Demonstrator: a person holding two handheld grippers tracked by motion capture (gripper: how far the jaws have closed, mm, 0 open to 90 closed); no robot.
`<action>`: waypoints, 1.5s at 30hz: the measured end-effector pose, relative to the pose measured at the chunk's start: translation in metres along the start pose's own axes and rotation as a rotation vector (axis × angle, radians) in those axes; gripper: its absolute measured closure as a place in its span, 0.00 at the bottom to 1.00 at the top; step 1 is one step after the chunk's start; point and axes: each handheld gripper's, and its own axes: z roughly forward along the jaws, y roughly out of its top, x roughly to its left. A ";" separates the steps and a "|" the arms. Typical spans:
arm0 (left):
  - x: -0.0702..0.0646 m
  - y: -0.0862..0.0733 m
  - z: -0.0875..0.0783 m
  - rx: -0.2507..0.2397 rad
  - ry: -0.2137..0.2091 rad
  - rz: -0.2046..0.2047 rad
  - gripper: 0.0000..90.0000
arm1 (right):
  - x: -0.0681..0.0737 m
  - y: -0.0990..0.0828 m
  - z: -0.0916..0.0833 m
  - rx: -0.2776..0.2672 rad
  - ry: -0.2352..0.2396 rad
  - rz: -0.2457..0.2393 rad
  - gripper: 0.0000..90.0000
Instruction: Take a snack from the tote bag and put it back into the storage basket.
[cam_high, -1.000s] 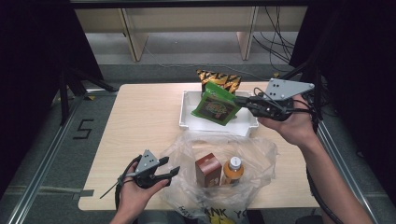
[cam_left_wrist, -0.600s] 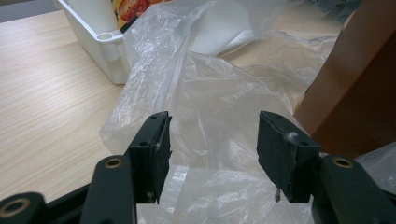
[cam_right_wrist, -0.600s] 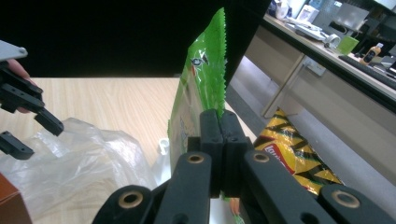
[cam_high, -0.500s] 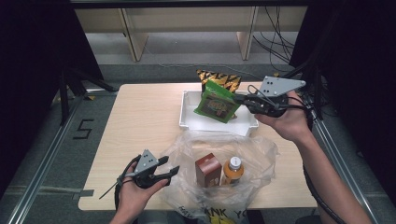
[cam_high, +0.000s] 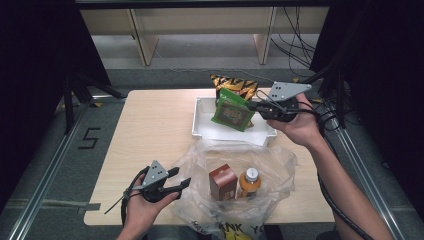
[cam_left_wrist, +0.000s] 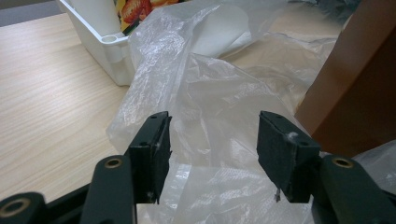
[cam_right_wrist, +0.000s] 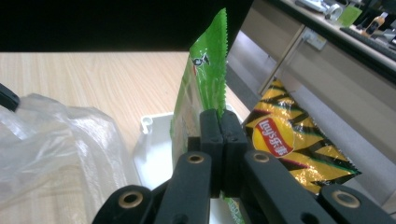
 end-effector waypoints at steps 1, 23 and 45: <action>0.000 0.000 0.000 -0.008 -0.004 -0.006 0.49 | -0.001 -0.001 0.002 0.005 0.001 0.004 1.00; 0.000 -0.002 0.000 -0.001 -0.009 -0.004 0.49 | -0.022 -0.025 0.057 0.129 0.022 0.018 1.00; -0.001 -0.004 0.001 0.002 -0.008 -0.006 0.49 | -0.029 -0.047 0.082 0.193 0.013 0.071 1.00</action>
